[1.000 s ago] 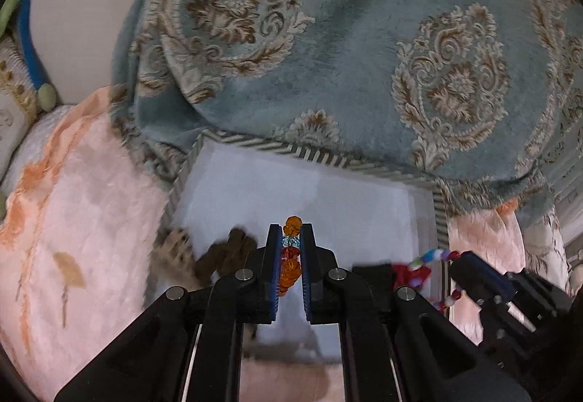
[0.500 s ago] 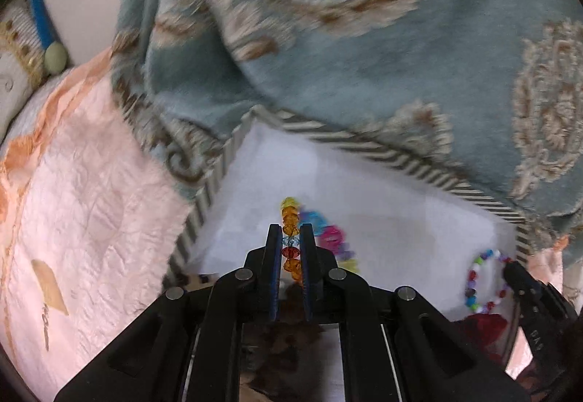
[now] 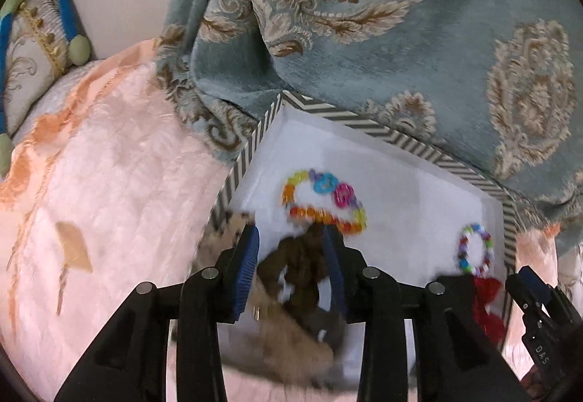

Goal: Organize jewelry
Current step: 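Open both grippers over the tray and withdraw them, then move both grippers over the remaining bracelets on the bed, then grasp the blue bead bracelet with the left gripper while the right grasps the black bead bracelet, then carry the blue bracelet into the tray with the left gripper while the right carries the black bracelet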

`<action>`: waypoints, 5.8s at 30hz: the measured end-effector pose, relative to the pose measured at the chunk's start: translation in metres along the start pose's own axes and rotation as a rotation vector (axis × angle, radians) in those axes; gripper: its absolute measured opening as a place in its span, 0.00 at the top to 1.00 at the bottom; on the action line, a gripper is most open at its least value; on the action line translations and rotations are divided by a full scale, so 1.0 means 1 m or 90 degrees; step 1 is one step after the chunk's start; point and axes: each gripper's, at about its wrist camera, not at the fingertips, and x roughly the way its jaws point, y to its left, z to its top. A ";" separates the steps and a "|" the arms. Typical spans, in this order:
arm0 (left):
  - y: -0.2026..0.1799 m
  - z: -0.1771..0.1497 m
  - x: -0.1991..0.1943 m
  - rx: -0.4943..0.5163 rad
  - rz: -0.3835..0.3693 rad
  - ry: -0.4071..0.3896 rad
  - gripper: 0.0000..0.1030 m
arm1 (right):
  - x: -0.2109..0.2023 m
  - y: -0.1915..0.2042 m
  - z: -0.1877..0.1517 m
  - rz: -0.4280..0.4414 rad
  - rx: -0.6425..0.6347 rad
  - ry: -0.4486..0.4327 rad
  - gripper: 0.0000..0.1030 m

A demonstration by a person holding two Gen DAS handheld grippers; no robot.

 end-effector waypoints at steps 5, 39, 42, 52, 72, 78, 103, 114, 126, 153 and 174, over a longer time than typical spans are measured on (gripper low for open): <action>0.000 -0.031 -0.037 0.011 0.006 -0.016 0.81 | -0.038 0.016 -0.016 0.006 -0.002 -0.011 0.52; 0.000 -0.192 -0.192 0.078 0.051 -0.140 0.81 | -0.214 0.095 -0.149 0.050 0.004 -0.065 0.42; -0.004 -0.196 -0.201 0.084 0.049 -0.149 0.81 | -0.224 0.095 -0.151 0.051 0.010 -0.076 0.41; -0.007 -0.204 -0.216 0.092 0.045 -0.161 0.81 | -0.243 0.096 -0.154 0.051 0.002 -0.091 0.38; -0.009 -0.211 -0.212 0.092 0.047 -0.144 0.81 | -0.244 0.099 -0.161 0.058 -0.009 -0.079 0.38; 0.003 -0.206 -0.204 0.069 0.018 -0.112 0.81 | -0.236 0.099 -0.165 0.065 -0.016 -0.063 0.38; -0.051 -0.205 -0.102 0.143 -0.098 0.102 0.76 | -0.176 0.077 -0.278 0.118 -0.109 0.182 0.38; -0.084 -0.195 -0.055 0.222 -0.030 0.121 0.88 | -0.168 0.078 -0.282 0.083 -0.119 0.146 0.89; -0.054 -0.159 -0.097 0.143 -0.131 0.090 1.00 | -0.194 0.061 -0.244 0.158 -0.053 0.071 0.95; -0.056 -0.133 -0.134 0.148 -0.142 0.048 1.00 | -0.223 0.047 -0.199 0.158 -0.033 0.001 0.95; -0.052 -0.079 -0.115 0.144 -0.077 -0.008 1.00 | -0.171 0.059 -0.083 0.130 -0.044 -0.047 0.95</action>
